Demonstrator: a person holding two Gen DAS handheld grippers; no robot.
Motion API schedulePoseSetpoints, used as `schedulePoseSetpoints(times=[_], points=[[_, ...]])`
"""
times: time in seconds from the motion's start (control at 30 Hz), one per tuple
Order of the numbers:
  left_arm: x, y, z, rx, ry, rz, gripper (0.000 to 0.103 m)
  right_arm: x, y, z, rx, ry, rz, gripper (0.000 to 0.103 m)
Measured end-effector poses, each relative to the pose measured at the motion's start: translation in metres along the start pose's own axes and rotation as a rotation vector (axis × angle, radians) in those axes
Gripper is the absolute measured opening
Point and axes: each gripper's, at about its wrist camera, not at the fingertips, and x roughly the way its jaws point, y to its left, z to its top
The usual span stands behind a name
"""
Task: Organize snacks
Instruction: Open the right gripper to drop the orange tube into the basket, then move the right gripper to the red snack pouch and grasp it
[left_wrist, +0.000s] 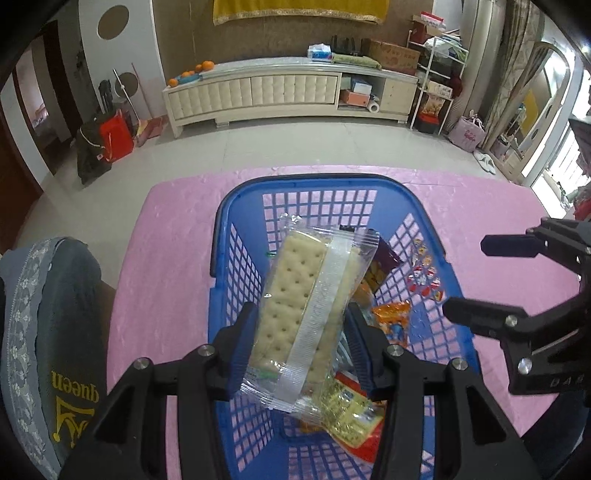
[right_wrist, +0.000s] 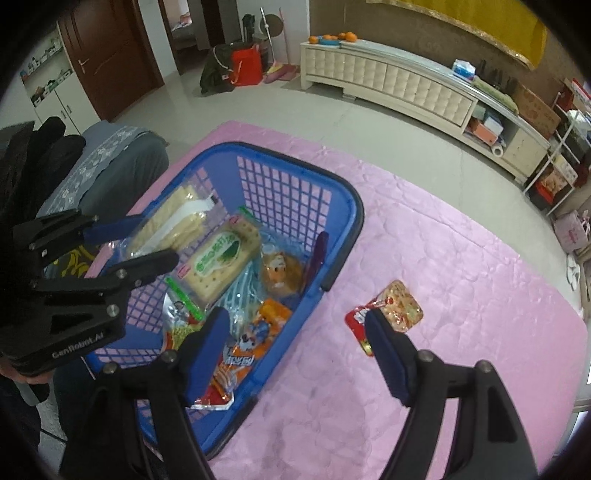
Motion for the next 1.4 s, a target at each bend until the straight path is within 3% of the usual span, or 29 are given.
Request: schedulePoseSetpoints(times=[0.23, 0.33, 0.37, 0.83, 1.13, 1.4], points=[[0.017, 0.001, 0.006, 0.001, 0.023, -0.004, 0.047, 0.013, -0.004, 0.003, 0.014, 0.017, 0.004, 0.079], [0.014, 0.000, 0.004, -0.005, 0.007, -0.004, 0.071, 0.014, -0.002, 0.000, -0.002, 0.025, 0.002, 0.079], [0.013, -0.002, 0.003, 0.001, 0.001, -0.001, 0.074, 0.013, -0.002, -0.002, -0.009, 0.024, -0.003, 0.079], [-0.035, -0.027, -0.020, 0.047, -0.048, 0.028, 0.076, -0.018, -0.013, -0.027, 0.051, -0.011, 0.032, 0.079], [-0.037, -0.045, -0.015, 0.031, -0.049, -0.016, 0.076, -0.034, -0.030, -0.035, 0.071, -0.038, 0.023, 0.079], [-0.022, -0.048, 0.007, -0.004, -0.034, -0.014, 0.076, -0.020, -0.071, -0.035, 0.216, -0.012, 0.020, 0.079]])
